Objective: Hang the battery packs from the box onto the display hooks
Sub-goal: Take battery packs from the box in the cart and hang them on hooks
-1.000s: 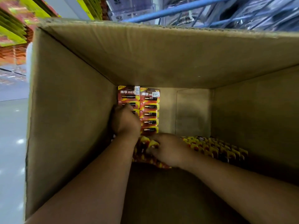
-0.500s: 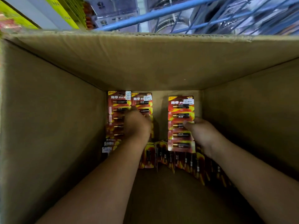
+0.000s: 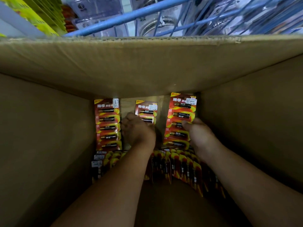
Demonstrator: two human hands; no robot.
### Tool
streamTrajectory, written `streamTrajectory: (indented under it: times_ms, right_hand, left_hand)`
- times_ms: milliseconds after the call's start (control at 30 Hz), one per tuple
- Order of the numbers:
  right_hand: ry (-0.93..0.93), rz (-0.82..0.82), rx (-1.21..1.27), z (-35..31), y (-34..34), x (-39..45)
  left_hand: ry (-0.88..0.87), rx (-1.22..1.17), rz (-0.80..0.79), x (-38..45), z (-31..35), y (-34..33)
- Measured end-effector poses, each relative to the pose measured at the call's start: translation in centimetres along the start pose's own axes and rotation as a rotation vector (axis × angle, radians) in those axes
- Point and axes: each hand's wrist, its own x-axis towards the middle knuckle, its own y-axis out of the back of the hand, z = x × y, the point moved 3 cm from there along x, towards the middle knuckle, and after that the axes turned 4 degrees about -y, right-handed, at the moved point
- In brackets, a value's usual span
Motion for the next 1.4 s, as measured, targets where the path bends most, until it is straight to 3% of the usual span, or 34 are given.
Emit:
streamTrajectory:
  times_ms: [100, 333, 600, 800, 1067, 1167, 1400]
  right_hand:
    - [0.013, -0.011, 0.023, 0.1, 0.1, 0.0]
    - [0.089, -0.062, 0.058, -0.2, 0.2, -3.6]
    - [0.283, -0.161, 0.094, -0.3, 2.2, -15.2]
    - [0.511, -0.177, 0.198, 0.1, 3.2, -27.4]
    - [0.935, -0.179, 0.144, -0.1, -0.1, -46.1]
    - [1.048, -0.267, 0.087, -1.0, -1.9, -52.4]
    - [1.15, -0.517, -0.055, -1.7, -8.1, -62.1]
  left_hand:
    - [0.053, -0.101, -0.062, 0.4, -0.1, -0.1]
    - [-0.11, -0.644, -0.28, -2.5, -1.7, 3.9]
    - [-0.19, -0.93, -0.378, -9.9, -4.4, 17.5]
    - [-0.474, -1.02, -0.376, -16.7, -6.8, 29.9]
    - [-0.671, -1.198, -0.167, -27.5, -12.5, 46.4]
    - [-0.741, -1.199, 0.019, -31.8, -15.4, 51.5]
    - [-0.657, -1.327, 0.38, -39.9, -23.9, 58.5]
